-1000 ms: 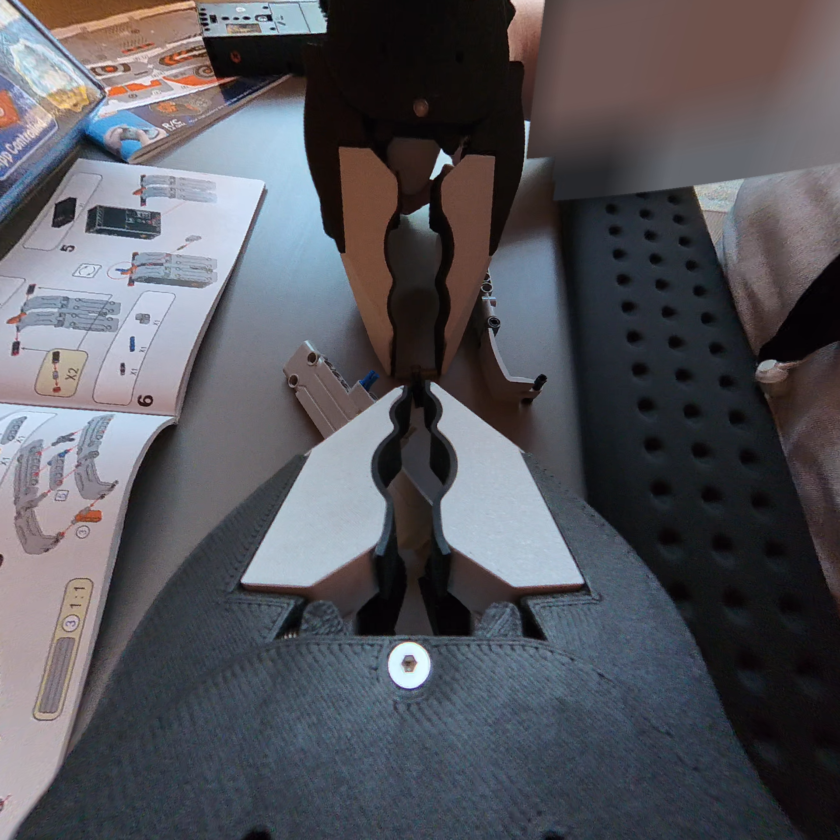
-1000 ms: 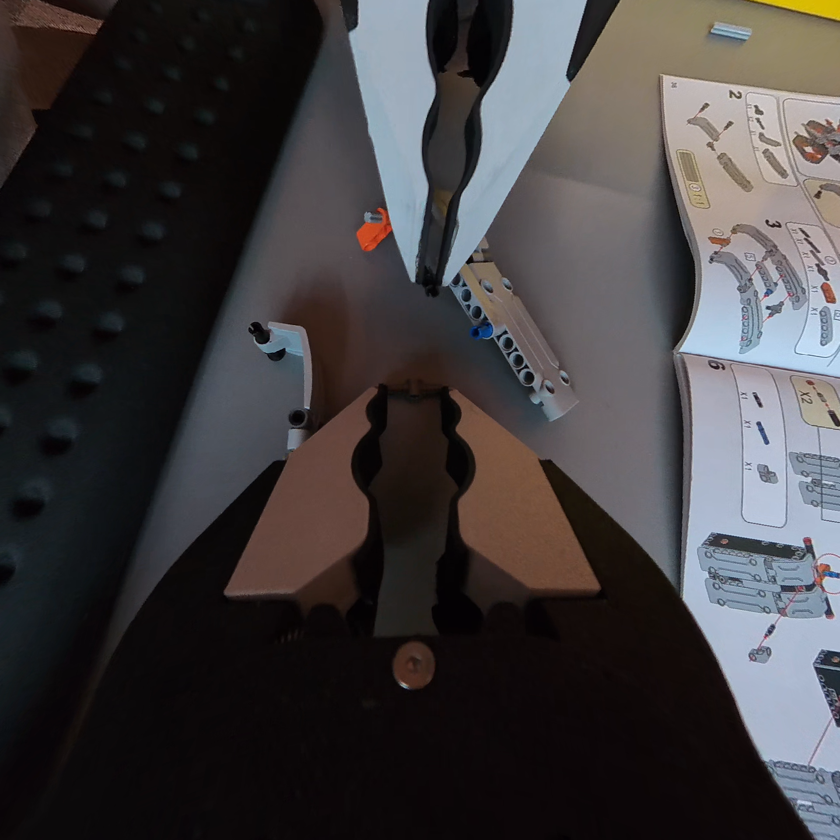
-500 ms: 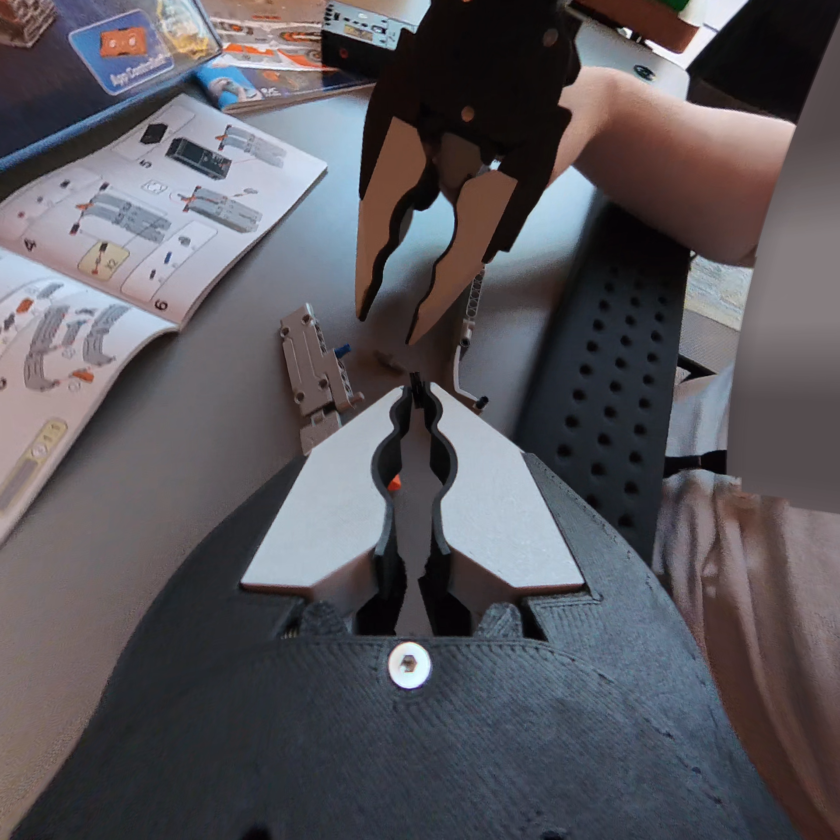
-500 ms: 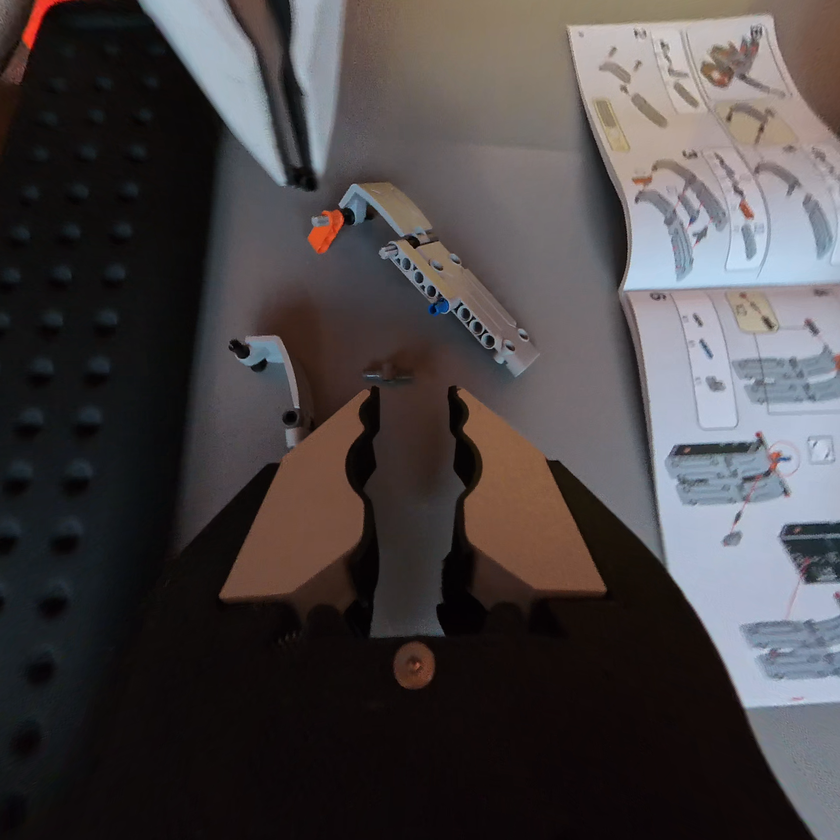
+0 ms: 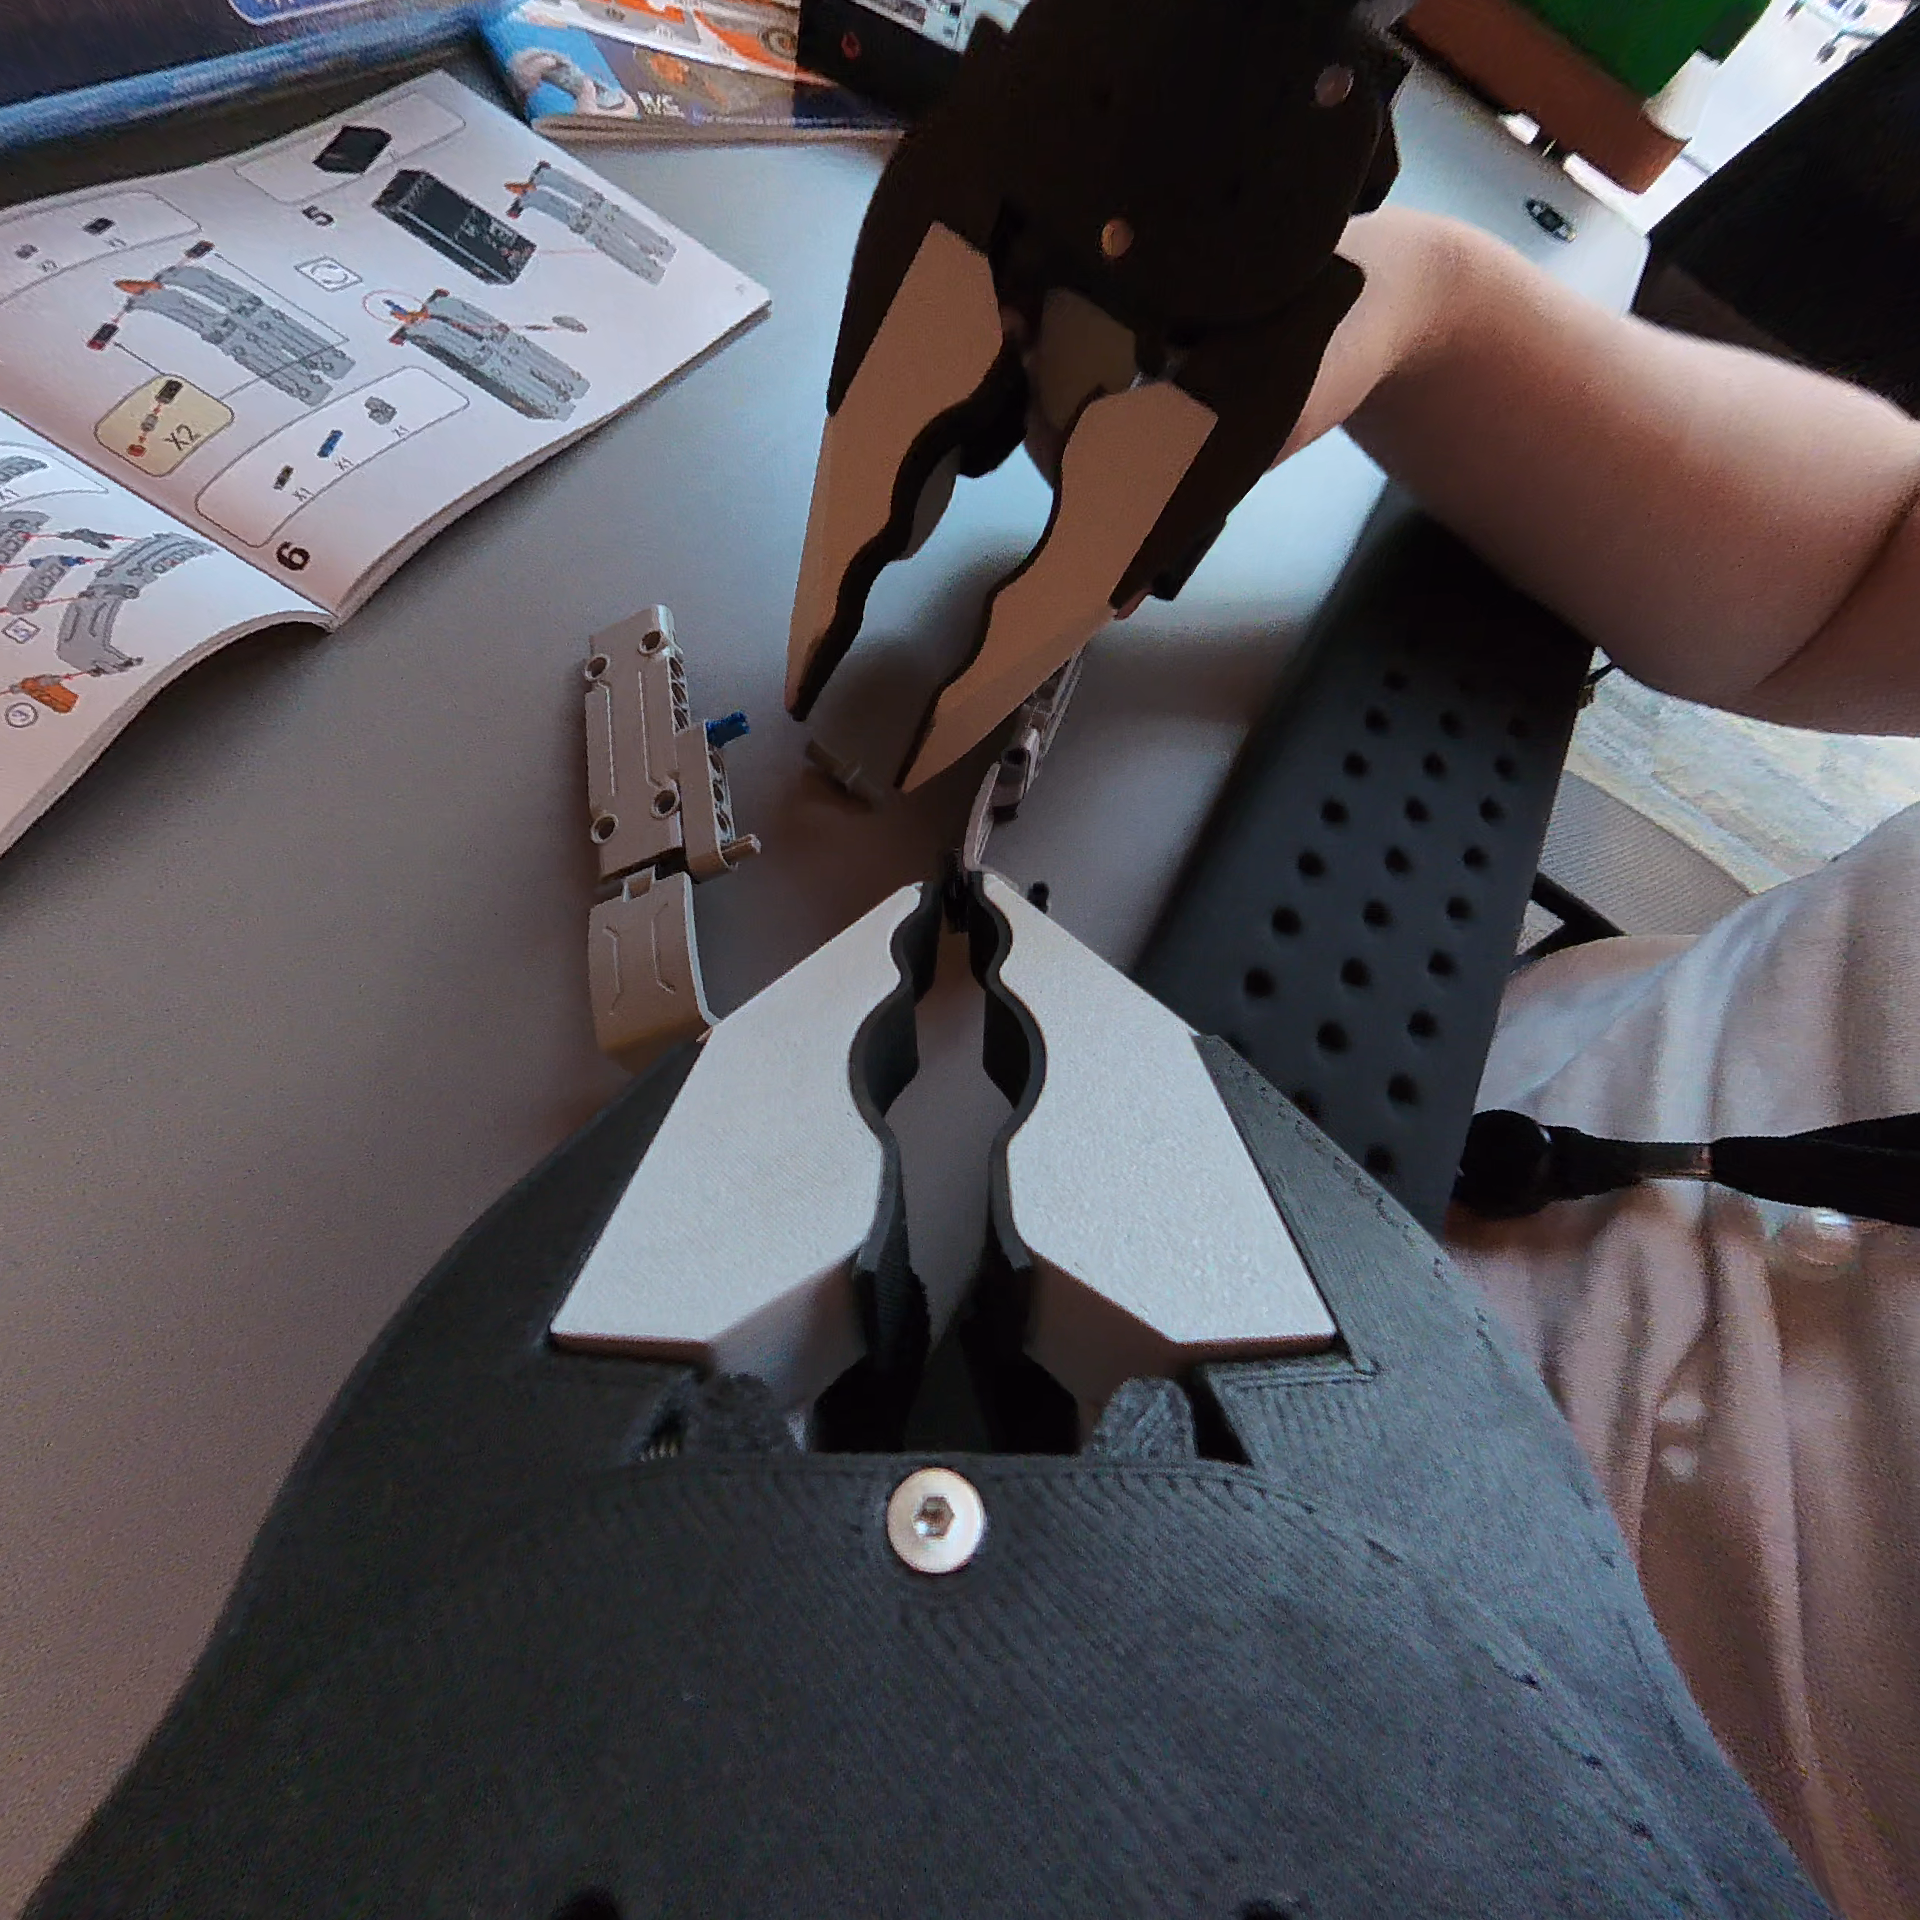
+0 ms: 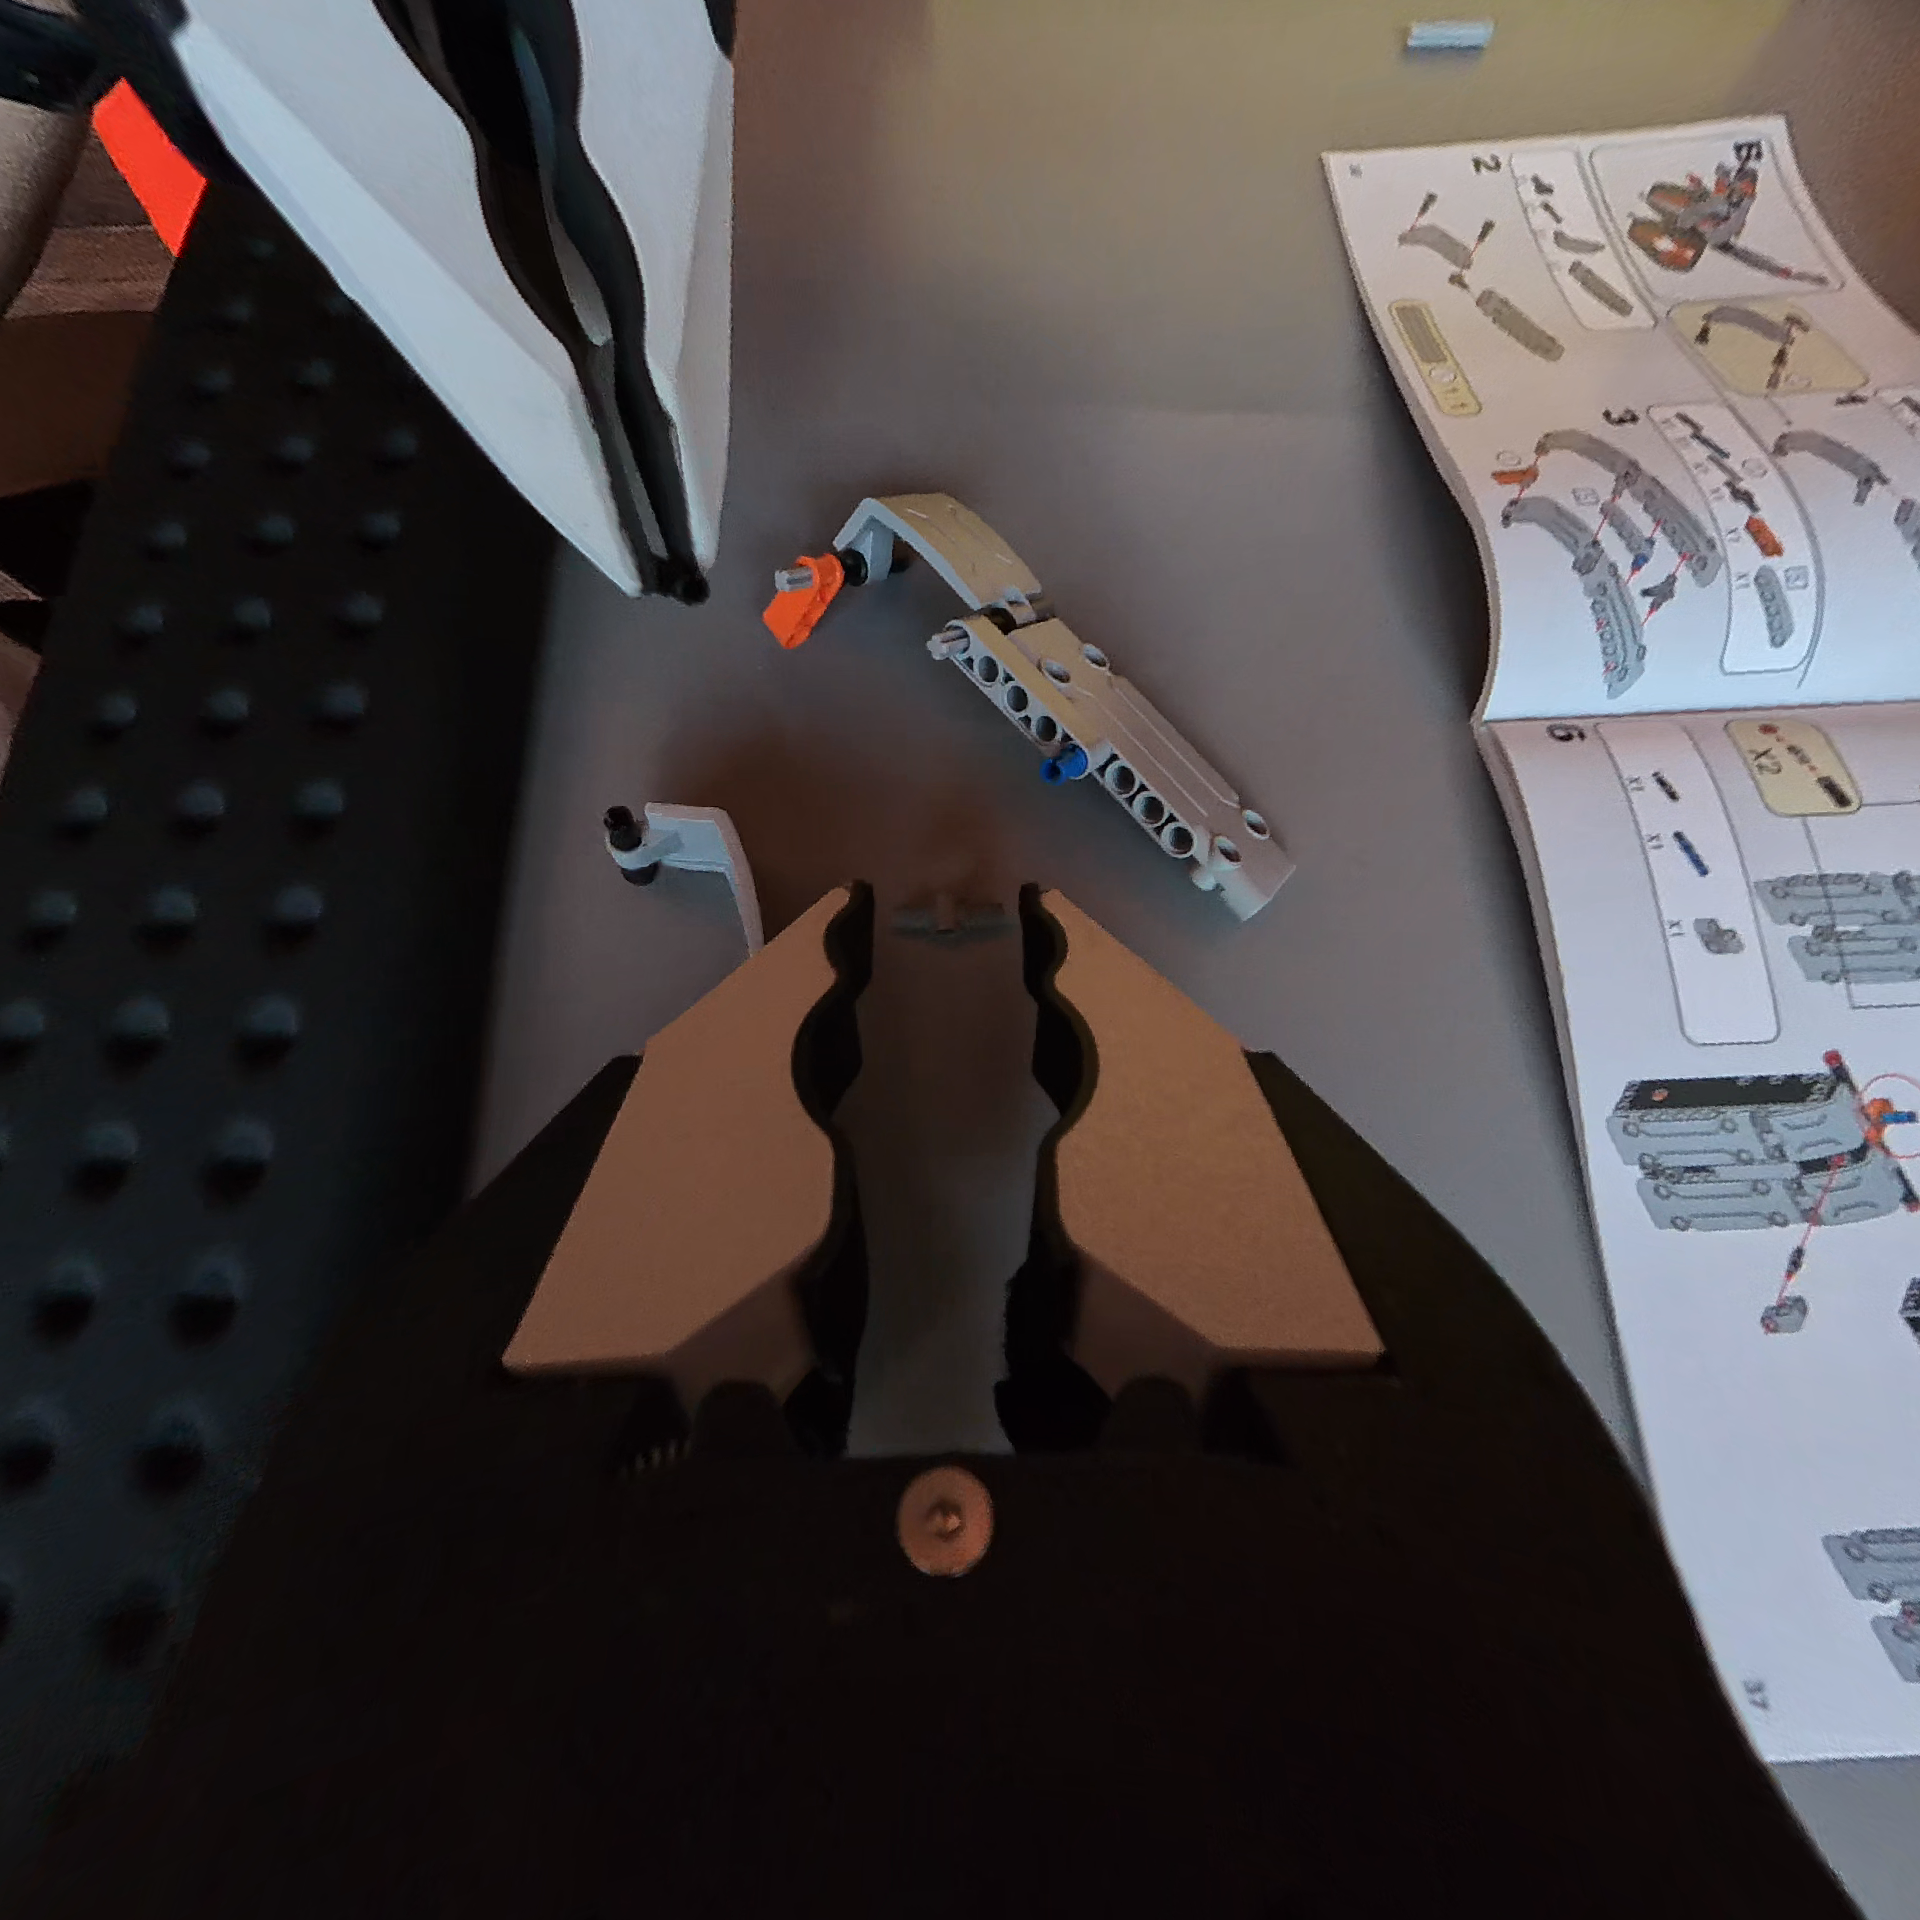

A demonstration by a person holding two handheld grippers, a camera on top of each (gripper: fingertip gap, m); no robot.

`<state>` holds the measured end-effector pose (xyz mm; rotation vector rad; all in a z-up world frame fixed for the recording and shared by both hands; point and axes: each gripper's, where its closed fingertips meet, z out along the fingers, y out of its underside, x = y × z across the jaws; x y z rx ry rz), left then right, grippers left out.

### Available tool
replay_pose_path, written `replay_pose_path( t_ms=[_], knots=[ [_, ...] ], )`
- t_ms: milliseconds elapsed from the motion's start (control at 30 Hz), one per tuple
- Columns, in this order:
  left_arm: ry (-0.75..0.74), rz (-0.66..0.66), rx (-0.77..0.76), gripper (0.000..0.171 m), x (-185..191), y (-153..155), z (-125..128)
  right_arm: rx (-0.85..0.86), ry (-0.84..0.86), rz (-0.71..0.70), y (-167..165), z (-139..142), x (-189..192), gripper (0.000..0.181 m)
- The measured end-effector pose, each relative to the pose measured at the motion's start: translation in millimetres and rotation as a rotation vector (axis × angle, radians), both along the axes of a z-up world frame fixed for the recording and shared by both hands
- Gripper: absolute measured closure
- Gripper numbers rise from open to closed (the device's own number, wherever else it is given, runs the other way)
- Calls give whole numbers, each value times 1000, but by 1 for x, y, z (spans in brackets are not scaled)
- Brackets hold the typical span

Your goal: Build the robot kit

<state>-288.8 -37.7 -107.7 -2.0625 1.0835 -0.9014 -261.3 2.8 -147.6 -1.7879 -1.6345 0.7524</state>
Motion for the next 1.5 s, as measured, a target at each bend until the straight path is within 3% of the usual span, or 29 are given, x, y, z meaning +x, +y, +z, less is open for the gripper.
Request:
replay_pose_path(
  t_ms=[233,733,800,1033,1133,1267,1367,1433,1500],
  knots=[
    [43,0,4,168,4,1,0,-46,-4,113,4,-1,0,151],
    [40,22,1,168,-2,-6,5,-20,23,36,1,-12,1,150],
    [43,25,8,168,-4,-5,7,-3,16,35,1,-12,-1,157],
    [25,16,42,168,-6,-4,24,72,-1,48,0,-8,-2,157],
    [23,-14,89,168,-5,4,44,161,70,64,5,20,-2,157],
    [-6,-72,214,168,3,23,105,349,247,109,13,107,-3,159],
    [5,-88,351,168,14,41,152,443,269,121,18,161,1,159],
    [29,-85,405,168,21,52,166,413,202,140,17,165,7,159],
    [22,-86,409,168,27,59,168,392,117,157,22,152,18,159]
  ],
)
